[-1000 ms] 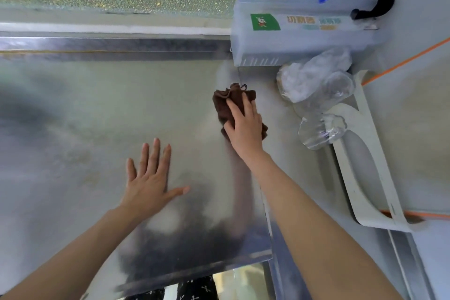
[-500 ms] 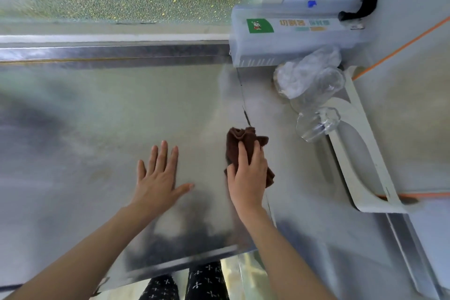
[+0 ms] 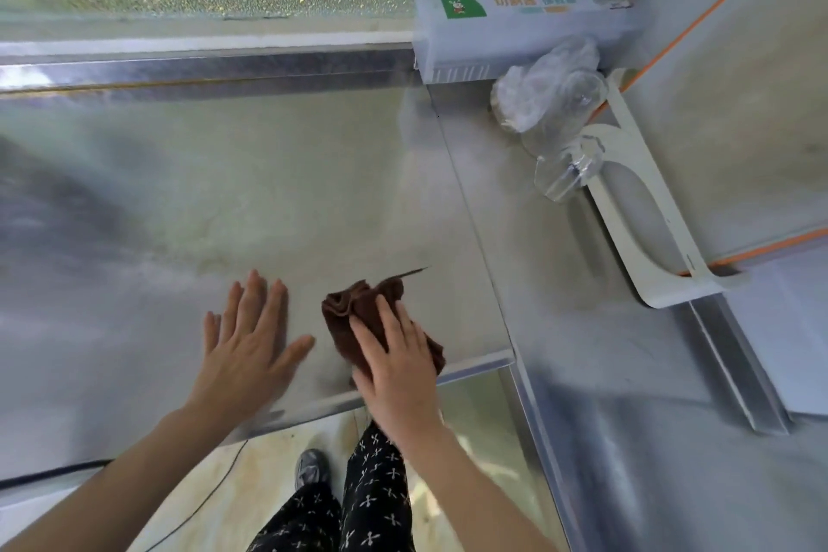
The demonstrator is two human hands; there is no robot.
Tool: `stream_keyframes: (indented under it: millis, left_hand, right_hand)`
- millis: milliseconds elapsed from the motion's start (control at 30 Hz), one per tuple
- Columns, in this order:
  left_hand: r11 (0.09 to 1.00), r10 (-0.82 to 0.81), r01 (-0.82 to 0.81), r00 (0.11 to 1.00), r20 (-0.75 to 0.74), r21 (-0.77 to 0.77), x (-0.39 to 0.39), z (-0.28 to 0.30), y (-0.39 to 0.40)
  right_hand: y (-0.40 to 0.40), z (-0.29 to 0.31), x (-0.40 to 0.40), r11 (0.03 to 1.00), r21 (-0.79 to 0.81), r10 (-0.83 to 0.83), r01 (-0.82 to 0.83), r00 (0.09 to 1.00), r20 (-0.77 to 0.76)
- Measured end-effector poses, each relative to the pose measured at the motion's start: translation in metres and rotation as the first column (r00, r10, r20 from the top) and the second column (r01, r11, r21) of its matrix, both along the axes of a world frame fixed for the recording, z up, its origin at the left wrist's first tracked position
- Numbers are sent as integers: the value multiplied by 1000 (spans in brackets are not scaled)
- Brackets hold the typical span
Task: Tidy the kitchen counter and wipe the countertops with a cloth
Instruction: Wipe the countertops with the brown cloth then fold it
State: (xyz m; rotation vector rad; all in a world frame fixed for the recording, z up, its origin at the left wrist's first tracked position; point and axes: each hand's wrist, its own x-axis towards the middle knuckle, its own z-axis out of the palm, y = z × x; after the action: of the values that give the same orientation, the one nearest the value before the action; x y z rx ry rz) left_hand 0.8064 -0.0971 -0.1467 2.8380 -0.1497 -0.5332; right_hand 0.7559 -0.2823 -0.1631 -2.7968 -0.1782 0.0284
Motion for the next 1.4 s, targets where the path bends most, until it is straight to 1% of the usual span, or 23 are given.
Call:
stream_keyframes:
  millis: [67,133,200,267,367,433,467,533,567,633,700,767,800,833,1000,1067,1133,1167,1200,1233,1267,1333,1400]
  left_hand:
    - [1000,-10,10,1000,-17,30,-4,-1,12]
    - [996,-47,50,998,-45,72,-10,-2,20]
    - [994,-65,70,996,-64,80,-13,-3,25]
    - [996,-66,70,995,-73,61,-14,-3,26]
    - [997,-60,63,994,-94,31,-12,1,25]
    - [999,-53,54,995,-83,6,-13,2,26]
    - [999,-39,37,997,-70,-25,-15,2,27]
    - [996,2,-7,998,-59,-91,-20,3,32]
    - [994,17,-24,998,-61,-111,-23,4,37]
    - [992,44,-50,998,-55,-119,-28,7,47]
    - [992,74,-78,996,-51,-98,-30,8,61]
    - [992,108,-111,993,-41,-64,-29,7,78]
    - [991,125,-127,991,-38,-46,-28,6,86]
    - [990,138,-139,990,-38,-26,-27,4,94]
    - [991,132,-129,989,-65,47,-24,-1,109]
    - [990,136,-131,986,-93,50,-22,0,108]
    - [991,127,-120,986,-106,67,-21,1,107]
    - [991,119,-111,987,-110,77,-21,1,108]
    - [991,111,-102,987,-114,83,-21,0,108]
    - [992,106,-96,987,-118,87,-21,1,108]
    - [992,103,-93,987,-120,88,-21,1,109]
    - [992,104,-94,987,-120,86,-21,0,109]
    - [993,99,-90,989,-112,77,-22,-1,109]
  right_hand:
    - [-24,0,6,995,-54,85,-84,996,1]
    - [-47,-2,15,996,-82,44,-43,999,5]
    - [-62,-4,22,994,-57,-94,94,996,4]
    - [-61,-7,26,962,-30,-272,273,962,21]
    - [-29,-6,28,839,19,-543,543,839,21]
    - [1,-4,25,767,62,-639,639,769,-21]
    - [17,-4,21,771,71,-633,632,774,-24]
    - [49,-4,10,851,74,-522,520,853,-4]
    - [64,-5,3,901,73,-429,427,903,6]
    - [84,-5,-7,983,46,-181,181,983,13]
    - [78,-6,-6,998,5,66,-66,998,0]
    - [54,-5,4,978,-28,207,-208,978,-23]
    - [42,-5,10,974,-49,221,-222,975,-25]
    - [30,-5,16,978,-65,197,-198,980,-18]
    - [-6,-4,49,997,-46,-67,68,998,22]
    - [4,-5,60,970,-32,-239,240,970,38]
    - [32,-4,64,903,3,-430,430,903,20]
    - [50,-4,63,873,21,-488,488,873,-4]
    - [69,-3,58,869,34,-494,494,870,-10]
    - [87,-3,51,894,43,-446,445,895,5]
    - [104,-4,42,935,43,-353,352,935,20]
    - [129,-5,23,994,17,-105,105,994,18]
    - [132,-5,18,995,-12,98,-98,995,2]
